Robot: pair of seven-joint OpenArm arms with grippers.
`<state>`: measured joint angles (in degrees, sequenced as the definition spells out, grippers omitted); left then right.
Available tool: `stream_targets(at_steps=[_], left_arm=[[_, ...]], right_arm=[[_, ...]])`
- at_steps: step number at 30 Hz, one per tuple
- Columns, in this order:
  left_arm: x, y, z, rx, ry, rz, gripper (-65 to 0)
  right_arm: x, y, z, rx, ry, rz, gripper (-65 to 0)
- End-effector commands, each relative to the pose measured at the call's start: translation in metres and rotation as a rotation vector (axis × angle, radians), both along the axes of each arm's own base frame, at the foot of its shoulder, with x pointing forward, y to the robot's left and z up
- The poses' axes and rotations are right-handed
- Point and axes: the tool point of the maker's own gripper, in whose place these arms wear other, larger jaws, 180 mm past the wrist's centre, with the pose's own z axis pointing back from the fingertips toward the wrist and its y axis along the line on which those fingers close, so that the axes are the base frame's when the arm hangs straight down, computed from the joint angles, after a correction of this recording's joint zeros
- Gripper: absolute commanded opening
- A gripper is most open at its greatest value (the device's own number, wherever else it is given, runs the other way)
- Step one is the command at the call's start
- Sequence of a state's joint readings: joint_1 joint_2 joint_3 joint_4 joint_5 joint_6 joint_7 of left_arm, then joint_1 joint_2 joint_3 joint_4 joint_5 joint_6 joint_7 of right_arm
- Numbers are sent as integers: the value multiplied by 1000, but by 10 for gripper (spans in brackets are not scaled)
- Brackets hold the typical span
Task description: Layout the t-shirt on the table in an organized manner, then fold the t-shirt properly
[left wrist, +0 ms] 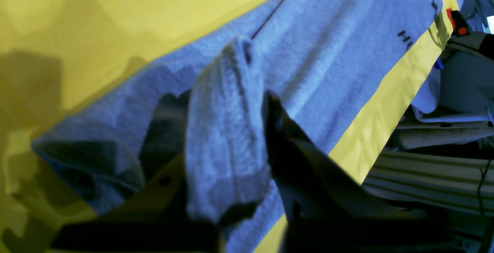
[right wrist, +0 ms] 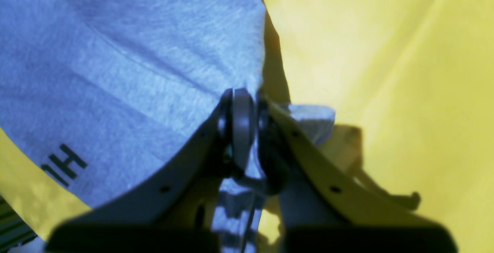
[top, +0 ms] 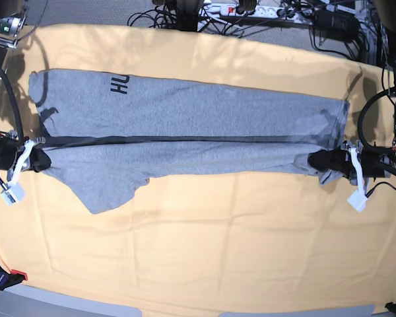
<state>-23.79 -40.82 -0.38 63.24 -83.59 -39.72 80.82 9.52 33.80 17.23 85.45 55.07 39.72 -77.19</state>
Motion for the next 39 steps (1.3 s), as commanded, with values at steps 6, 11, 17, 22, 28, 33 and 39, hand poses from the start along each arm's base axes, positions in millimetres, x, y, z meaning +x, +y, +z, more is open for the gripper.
stream_targets(at_steps=[6,11,17,22,28,33,39], left_arm=[[11,15,24,19,-64,20,-173],[10,18,24,26,-64,23,-169],[10,20,24,34,-63,24,-169],[10,19,24,31,-63,23,-169],[9,20,23,32,-60,24,-169],[8,21,20,29,-51,30,-169],[8,21,21,29,-51,30,-169]], right_arm=[[12,-25,33,-67,-71,-7,-282],[37,-31,76,-39,-224,-31,-282],[55,-1,82,118,-336,-42,-282],[62,19,45,249,-274,-86,-282],[85,19,5,374,-194,-200,-282],[104,34,-8,489,-141,-243,-282],[115,55,-19,576,-79,-257,-282]])
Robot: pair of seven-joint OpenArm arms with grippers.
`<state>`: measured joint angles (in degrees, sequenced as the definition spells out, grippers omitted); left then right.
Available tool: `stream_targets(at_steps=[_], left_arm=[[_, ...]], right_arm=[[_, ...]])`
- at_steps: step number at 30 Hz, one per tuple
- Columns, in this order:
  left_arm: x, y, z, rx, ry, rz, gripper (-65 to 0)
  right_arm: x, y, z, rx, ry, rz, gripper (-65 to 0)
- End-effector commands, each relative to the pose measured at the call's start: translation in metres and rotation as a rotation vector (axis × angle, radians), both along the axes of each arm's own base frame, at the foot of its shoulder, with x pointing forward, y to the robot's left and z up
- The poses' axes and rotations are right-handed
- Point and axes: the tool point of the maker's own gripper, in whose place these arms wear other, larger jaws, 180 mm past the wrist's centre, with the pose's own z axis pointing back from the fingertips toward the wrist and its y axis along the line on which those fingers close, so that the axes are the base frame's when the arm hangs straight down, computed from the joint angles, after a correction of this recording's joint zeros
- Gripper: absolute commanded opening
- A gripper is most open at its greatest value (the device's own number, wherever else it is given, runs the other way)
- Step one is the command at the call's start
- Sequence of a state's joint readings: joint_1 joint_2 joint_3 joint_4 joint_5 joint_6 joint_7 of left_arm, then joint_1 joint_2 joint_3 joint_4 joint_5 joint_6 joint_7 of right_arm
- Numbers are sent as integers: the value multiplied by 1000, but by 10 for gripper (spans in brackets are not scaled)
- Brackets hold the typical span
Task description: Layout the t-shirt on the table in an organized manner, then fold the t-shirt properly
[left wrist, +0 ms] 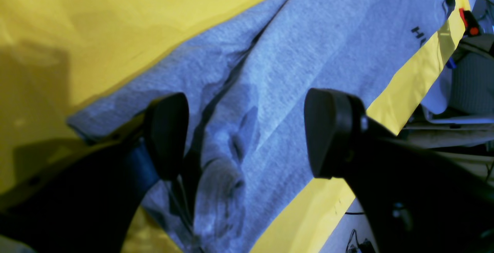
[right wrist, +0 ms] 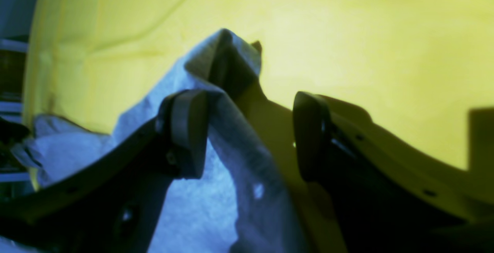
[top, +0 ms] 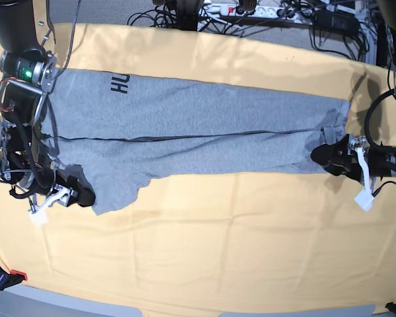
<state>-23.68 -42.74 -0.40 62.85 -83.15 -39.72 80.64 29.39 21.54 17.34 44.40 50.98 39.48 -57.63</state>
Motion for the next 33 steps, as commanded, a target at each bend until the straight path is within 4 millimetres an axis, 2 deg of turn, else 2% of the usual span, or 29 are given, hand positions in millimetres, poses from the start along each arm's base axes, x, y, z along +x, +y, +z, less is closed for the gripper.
stream_targets(at_steps=[1,6,10,13,17,19,22,28,31,33], left_arm=[[10,6,20,-6,-58,9,-169],[10,5,20,-6,-58,9,-169],[10,5,20,-6,-58,9,-169],[10,6,20,-6,-58,9,-169],[10,6,20,-6,-58,9,-169],[10,6,20,-6,-58,9,-169],[10,6,20,-6,-58,9,-169],[10,5,20,-6,-58,9,-169],[10,5,20,-6,-58,9,-169],[10,6,20,-6,-58,9,-169]], right_arm=[[16,-3,25,15,-77,-11,-282],[18,16,23,45,-79,6,-288],[19,16,25,49,-83,5,-288],[22,16,31,46,-83,20,-288],[22,31,51,137,-88,74,-288],[23,34,53,141,-84,90,-288],[24,33,53,135,-87,85,-288],[24,24,36,45,-71,58,-288],[23,29,34,33,-69,77,-293],[26,32,35,28,-81,80,-361]])
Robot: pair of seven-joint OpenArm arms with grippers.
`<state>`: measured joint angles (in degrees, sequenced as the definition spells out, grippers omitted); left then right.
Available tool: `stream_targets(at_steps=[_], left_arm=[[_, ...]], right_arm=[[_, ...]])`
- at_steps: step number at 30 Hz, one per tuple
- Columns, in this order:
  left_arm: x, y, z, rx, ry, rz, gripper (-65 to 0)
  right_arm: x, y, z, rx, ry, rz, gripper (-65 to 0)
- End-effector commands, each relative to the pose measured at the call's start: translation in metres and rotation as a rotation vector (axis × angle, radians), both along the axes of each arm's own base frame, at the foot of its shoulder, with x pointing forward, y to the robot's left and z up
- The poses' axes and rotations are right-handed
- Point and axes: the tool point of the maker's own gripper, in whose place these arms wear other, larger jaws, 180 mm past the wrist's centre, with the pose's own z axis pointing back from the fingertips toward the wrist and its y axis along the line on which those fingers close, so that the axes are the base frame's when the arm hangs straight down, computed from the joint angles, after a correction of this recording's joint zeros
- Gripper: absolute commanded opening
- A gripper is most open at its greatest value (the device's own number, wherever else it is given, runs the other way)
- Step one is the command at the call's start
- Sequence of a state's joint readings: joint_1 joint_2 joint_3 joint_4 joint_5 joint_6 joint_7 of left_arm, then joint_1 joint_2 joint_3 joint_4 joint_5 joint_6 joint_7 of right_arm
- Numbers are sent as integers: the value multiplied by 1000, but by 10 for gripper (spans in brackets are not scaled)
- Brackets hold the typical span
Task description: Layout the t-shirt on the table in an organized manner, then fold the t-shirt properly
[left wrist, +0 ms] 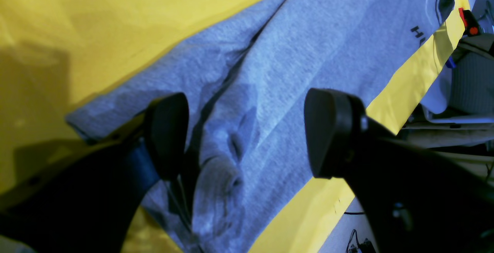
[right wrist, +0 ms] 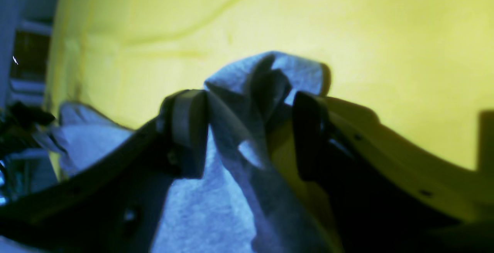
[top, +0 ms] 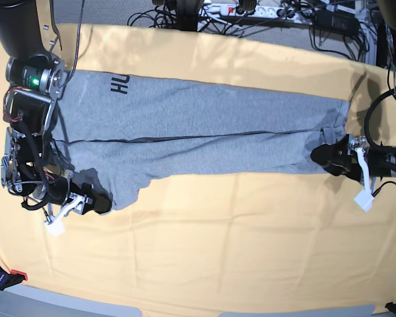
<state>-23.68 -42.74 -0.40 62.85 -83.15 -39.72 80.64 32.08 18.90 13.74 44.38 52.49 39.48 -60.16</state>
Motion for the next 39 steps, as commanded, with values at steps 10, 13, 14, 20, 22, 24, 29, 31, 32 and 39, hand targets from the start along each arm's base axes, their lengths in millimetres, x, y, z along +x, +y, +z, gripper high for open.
stream_targets(at_steps=[10,13,14,20,22,24,29,31,32,39], left_arm=[[10,5,20,-6,-58,9,-169],[10,5,20,-6,-58,9,-169],[10,5,20,-6,-58,9,-169],[10,5,20,-7,-58,9,-169],[10,5,20,-7,-58,9,-169],[11,4,20,-10,-59,8,-169],[11,4,19,-10,-58,7,-169],[11,3,19,-11,-58,7,-169],[11,3,19,-11,-58,7,-169],[11,3,19,-11,-58,7,-169]], right_arm=[[0,19,49,118,-40,134,-650],[-14,25,58,86,-70,200,-650],[-19,26,61,58,-95,212,-650],[-69,42,81,-124,-271,309,-650],[-92,50,84,-176,-310,346,-650],[-114,54,85,-222,-331,379,-650],[-161,61,85,-321,-351,462,-650],[-179,60,82,-368,-337,500,-650],[-186,59,81,-386,-332,516,-650],[-221,48,61,-427,-235,572,-650]])
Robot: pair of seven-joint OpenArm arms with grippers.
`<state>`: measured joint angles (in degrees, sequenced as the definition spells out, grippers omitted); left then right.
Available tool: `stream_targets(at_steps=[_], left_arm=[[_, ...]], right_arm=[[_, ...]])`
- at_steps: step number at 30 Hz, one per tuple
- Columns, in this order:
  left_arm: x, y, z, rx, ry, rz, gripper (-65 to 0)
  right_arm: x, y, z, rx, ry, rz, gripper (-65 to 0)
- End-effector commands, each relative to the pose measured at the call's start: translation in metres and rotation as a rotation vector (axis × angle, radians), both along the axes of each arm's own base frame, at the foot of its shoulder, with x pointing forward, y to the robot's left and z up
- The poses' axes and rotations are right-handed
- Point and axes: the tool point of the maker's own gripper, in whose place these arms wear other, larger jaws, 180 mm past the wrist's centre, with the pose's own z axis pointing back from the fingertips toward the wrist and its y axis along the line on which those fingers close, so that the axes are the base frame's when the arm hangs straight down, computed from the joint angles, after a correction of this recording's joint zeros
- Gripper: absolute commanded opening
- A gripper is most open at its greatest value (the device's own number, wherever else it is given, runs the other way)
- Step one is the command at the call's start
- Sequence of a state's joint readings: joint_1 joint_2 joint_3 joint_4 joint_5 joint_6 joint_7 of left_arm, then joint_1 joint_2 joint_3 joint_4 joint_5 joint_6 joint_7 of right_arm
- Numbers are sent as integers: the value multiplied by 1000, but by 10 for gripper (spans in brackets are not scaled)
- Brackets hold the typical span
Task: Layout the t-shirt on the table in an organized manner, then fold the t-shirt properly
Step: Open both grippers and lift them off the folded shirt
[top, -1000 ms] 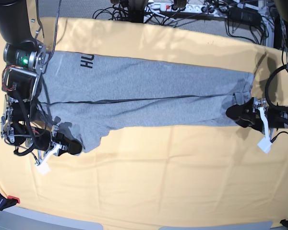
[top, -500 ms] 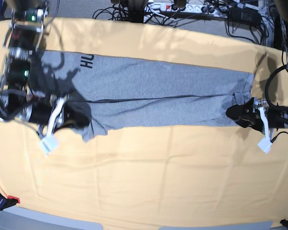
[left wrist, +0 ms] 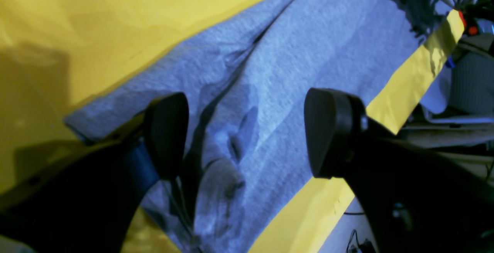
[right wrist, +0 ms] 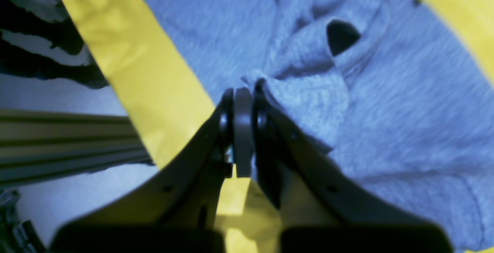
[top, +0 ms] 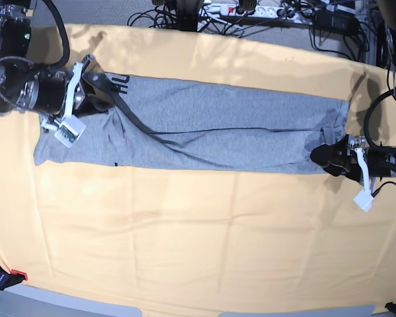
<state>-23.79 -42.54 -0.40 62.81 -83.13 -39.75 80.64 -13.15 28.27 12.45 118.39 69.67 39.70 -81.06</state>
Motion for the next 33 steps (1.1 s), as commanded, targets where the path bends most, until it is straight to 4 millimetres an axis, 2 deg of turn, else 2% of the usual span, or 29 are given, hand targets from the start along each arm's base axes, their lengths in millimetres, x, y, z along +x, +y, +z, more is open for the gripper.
stream_targets(at_steps=[1,8,11,17,22,24,26,27,31,33], left_arm=[[10,5,19,-8,-57,8,-169],[10,5,20,-6,-57,9,-169],[11,9,22,0,-62,13,-169],[24,16,44,-12,-127,44,-169],[29,45,71,3,-193,110,-169],[30,60,83,17,-222,142,-169],[31,75,98,22,-261,180,-169],[31,84,107,21,-279,207,-169],[29,119,145,7,-362,326,-171],[24,135,161,17,-400,365,-171]], right_arm=[[1,-1,8,7,-26,15,-650],[-16,-26,-2,-99,34,43,-650],[-23,-30,-6,-111,59,46,-650],[-25,-39,-16,-149,84,24,-650],[-24,-44,-18,-176,82,17,-645],[-21,-51,-21,-222,75,4,-536],[-17,-67,-26,-312,65,-20,-434],[-15,-77,-29,-368,62,-31,-402],[-4,-117,-27,-561,30,-119,-393],[8,-123,-20,-558,-21,-199,-393]])
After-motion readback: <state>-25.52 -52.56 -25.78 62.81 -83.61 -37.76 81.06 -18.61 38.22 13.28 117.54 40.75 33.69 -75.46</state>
